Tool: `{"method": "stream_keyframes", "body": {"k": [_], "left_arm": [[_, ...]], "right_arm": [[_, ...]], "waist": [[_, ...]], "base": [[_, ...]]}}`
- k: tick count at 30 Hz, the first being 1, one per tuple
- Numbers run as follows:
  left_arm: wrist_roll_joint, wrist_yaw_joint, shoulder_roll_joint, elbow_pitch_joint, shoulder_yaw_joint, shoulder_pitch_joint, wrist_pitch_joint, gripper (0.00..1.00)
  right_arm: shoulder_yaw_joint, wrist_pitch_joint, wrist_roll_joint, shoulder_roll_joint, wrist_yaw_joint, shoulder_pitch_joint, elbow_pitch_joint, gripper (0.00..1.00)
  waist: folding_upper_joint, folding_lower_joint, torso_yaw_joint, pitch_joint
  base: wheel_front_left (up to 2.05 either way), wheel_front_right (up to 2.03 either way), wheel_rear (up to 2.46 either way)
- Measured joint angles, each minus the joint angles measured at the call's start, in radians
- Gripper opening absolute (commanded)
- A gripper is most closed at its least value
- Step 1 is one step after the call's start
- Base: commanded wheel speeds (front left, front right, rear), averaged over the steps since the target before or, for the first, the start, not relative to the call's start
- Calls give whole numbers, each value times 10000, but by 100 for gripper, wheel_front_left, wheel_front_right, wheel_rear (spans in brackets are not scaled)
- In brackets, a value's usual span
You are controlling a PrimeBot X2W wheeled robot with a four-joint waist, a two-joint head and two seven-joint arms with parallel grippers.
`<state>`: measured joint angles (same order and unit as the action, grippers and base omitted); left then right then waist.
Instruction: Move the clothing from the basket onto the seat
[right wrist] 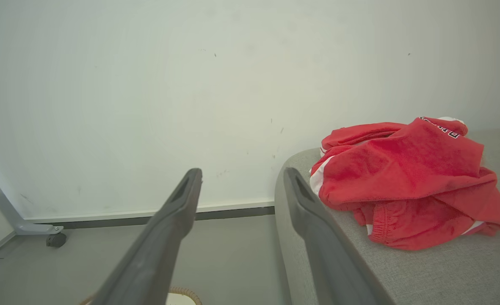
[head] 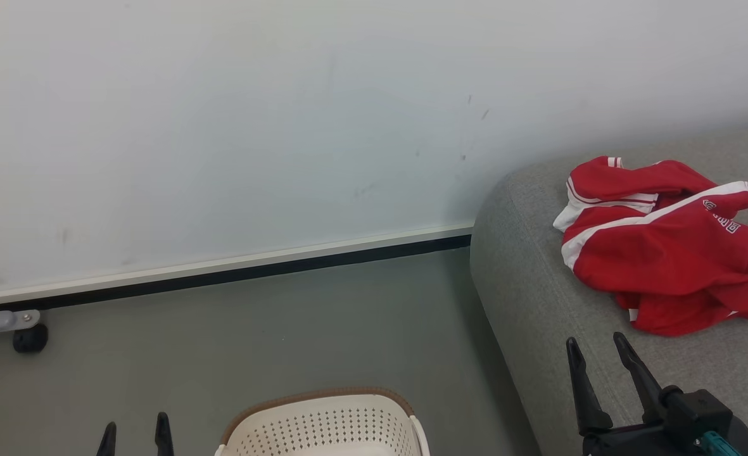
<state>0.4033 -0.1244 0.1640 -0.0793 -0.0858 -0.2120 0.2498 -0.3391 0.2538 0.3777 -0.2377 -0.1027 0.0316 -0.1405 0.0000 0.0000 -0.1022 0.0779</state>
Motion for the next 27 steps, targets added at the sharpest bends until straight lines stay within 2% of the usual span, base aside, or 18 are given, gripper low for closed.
{"method": "stream_keyframes", "body": {"k": [21,22,27], "left_arm": [[-280,0,-109,188,293,-15,0,100],[-280,0,-123,188,313,-15,0,0],[-274,12,-291,-286,226,-73,-13,0]], "right_arm": [[40,2,-15,29,-33,11,52,100],[46,2,-15,33,-35,11,52,0],[-67,-71,-12,211,-31,-331,-414,0]], "waist": [[0,0,53,-113],[0,0,53,-116],[0,0,53,-118]], "base": [[0,0,0],[0,0,0],[0,0,0]]}}
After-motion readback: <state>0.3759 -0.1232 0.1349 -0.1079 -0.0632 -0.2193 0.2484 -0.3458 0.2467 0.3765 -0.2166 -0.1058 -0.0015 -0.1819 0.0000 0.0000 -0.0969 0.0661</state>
